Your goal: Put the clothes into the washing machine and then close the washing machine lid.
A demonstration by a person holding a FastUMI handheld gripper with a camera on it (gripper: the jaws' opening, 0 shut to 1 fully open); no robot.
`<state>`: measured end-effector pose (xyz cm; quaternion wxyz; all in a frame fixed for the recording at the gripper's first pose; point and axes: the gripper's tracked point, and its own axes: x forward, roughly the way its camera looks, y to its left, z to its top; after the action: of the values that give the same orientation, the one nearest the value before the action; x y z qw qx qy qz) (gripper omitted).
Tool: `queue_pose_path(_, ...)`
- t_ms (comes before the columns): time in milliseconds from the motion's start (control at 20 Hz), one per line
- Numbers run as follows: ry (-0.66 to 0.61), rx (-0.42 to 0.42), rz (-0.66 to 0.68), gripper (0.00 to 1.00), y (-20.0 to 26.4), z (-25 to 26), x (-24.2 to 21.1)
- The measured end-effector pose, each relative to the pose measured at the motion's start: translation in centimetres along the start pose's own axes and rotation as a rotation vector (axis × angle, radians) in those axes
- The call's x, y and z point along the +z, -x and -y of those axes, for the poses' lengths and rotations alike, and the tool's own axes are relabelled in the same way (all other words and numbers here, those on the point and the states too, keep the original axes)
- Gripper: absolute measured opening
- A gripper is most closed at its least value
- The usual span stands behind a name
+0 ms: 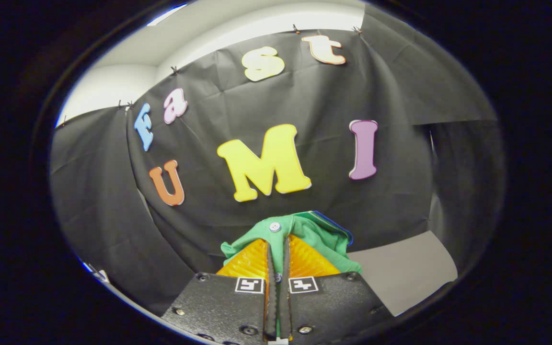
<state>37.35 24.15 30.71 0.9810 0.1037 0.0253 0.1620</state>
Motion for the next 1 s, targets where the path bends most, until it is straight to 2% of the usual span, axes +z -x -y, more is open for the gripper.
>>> queue_pose_path(200, 0.008, 0.049, 0.008, 0.06, -0.9, -5.0, 0.0)
queue_pose_path(400, 0.007, 0.094, -0.016, 0.06, -2.6, -9.3, -1.9)
queue_pose_path(650, 0.022, 0.127, -0.09, 0.06, -5.3, -12.7, -6.5)
queue_pose_path(1000, 0.004, 0.128, -0.207, 0.06, -10.1, -13.7, -14.3)
